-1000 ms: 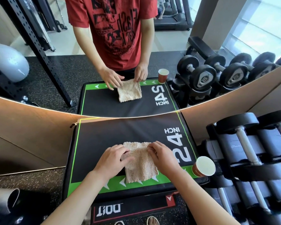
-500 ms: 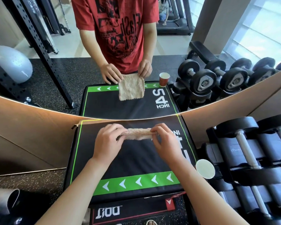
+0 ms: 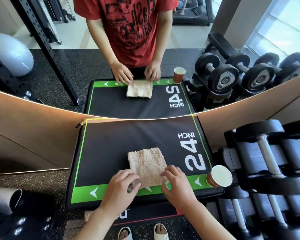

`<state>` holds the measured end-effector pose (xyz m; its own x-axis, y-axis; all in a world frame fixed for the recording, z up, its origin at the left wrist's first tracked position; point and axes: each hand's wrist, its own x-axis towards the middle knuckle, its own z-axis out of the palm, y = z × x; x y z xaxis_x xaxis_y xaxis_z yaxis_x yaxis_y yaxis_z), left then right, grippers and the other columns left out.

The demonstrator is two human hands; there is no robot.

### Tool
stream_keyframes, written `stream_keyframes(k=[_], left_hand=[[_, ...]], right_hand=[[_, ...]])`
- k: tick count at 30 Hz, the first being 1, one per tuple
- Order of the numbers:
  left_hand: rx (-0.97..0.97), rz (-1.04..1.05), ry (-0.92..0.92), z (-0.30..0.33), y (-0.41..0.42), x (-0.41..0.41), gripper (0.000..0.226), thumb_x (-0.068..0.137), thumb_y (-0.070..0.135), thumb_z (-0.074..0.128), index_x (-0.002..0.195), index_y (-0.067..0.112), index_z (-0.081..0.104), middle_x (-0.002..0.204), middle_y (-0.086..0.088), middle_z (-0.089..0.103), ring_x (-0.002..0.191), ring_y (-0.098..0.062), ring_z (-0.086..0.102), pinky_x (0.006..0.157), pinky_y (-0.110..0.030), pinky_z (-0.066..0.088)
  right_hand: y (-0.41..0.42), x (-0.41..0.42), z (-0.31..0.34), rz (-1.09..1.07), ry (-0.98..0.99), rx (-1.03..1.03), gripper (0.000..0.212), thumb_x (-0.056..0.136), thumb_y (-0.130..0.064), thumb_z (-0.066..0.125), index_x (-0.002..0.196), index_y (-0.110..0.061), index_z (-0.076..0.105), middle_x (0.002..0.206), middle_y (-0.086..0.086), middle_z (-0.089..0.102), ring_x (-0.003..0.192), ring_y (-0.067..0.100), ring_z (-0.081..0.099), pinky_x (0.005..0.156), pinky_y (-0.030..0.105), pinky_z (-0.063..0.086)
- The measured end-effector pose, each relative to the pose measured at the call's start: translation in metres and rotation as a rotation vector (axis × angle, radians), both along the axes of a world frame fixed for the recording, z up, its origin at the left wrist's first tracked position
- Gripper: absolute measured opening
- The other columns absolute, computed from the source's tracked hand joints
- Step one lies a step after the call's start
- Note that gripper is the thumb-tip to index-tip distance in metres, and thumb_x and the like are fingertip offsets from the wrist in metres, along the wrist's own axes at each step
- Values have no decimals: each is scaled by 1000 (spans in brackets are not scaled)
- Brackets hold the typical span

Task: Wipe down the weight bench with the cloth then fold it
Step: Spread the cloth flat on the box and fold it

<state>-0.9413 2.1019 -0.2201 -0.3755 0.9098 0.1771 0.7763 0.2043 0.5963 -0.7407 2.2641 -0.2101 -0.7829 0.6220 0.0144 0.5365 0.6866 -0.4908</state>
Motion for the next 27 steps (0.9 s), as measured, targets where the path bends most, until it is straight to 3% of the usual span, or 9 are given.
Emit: stream_keyframes(k=[3, 9, 13, 20, 27], left_hand=[[-78, -29, 62, -2, 16, -2, 40, 87, 41, 78, 125, 30, 70, 136, 11, 58, 128, -12, 52, 108, -35, 45], [-172, -79, 164, -11, 16, 6, 47, 87, 47, 75, 132, 36, 66, 148, 8, 50, 138, -17, 45, 111, -41, 45], [-145, -75, 186, -15, 12, 4, 48, 87, 48, 75, 132, 35, 65, 149, 7, 49, 140, -17, 44, 112, -43, 44], [-195, -1, 218, -8, 9, -36, 52, 84, 42, 79, 133, 32, 67, 154, 3, 49, 144, -21, 42, 115, -48, 41], [-258, 62, 268, 2, 4, -109, 50, 86, 37, 78, 134, 29, 67, 154, 0, 49, 144, -22, 41, 114, -50, 41]], right_hand=[[8, -19, 4, 17, -31, 20, 37, 94, -32, 58, 131, -30, 56, 134, -14, 47, 118, 14, 48, 92, 35, 47], [12, -18, -6, 130, -131, -48, 50, 98, -36, 57, 146, -34, 46, 156, -14, 32, 141, 13, 33, 107, 39, 42], [8, -20, -21, 140, -92, -50, 54, 95, -29, 62, 146, -28, 47, 159, -9, 32, 141, 18, 35, 108, 43, 44], [5, -70, -20, 143, -50, -20, 52, 89, -22, 66, 139, -23, 50, 154, -3, 39, 133, 27, 44, 97, 47, 50], [-3, -153, -17, 161, -62, 4, 49, 92, -25, 63, 139, -21, 51, 154, 0, 39, 135, 30, 40, 104, 47, 43]])
